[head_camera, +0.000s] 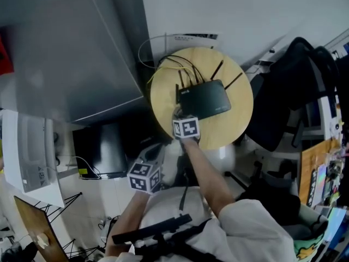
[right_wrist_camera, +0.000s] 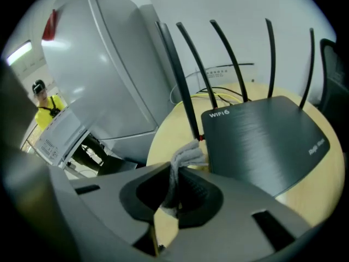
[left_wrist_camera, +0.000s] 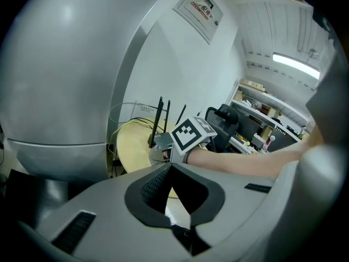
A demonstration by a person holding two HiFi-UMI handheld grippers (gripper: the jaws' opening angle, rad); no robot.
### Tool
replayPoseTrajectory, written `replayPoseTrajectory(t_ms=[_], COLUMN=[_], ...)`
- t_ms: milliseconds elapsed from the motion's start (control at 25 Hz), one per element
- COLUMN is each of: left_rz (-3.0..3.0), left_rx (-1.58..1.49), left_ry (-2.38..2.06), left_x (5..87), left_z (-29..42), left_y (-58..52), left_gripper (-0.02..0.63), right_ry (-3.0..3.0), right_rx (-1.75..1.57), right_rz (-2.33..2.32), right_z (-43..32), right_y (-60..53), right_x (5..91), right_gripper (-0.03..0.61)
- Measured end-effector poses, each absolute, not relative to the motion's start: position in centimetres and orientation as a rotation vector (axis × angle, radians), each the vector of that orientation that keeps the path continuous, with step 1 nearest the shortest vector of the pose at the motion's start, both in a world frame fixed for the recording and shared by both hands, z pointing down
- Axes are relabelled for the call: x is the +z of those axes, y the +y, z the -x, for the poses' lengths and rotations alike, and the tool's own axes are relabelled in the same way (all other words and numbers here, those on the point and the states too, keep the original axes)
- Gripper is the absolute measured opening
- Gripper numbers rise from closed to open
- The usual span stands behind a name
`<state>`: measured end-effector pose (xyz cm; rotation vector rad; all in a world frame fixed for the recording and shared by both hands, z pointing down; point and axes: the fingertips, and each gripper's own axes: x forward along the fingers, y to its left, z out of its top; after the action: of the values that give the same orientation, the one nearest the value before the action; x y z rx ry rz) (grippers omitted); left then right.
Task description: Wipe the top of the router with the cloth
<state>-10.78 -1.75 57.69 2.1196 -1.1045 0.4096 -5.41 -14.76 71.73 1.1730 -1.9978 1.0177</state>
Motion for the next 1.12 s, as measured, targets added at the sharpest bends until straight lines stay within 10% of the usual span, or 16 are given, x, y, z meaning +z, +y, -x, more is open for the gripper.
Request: replayPoseTrajectory(t_ms=[1120], left_rz=[-2.117], left_rx=[0.405], left_ry=[-1.087], left_x=[57.8], left_z=[11.5], left_y=[-0.4], left_gripper=[-0.011], right_ry=[-1.793], right_rx=[1.178], right_rz=[-1.398], right_z=[2.3], right_y=[-12.7], right_x=[73.1], right_gripper=[0.038])
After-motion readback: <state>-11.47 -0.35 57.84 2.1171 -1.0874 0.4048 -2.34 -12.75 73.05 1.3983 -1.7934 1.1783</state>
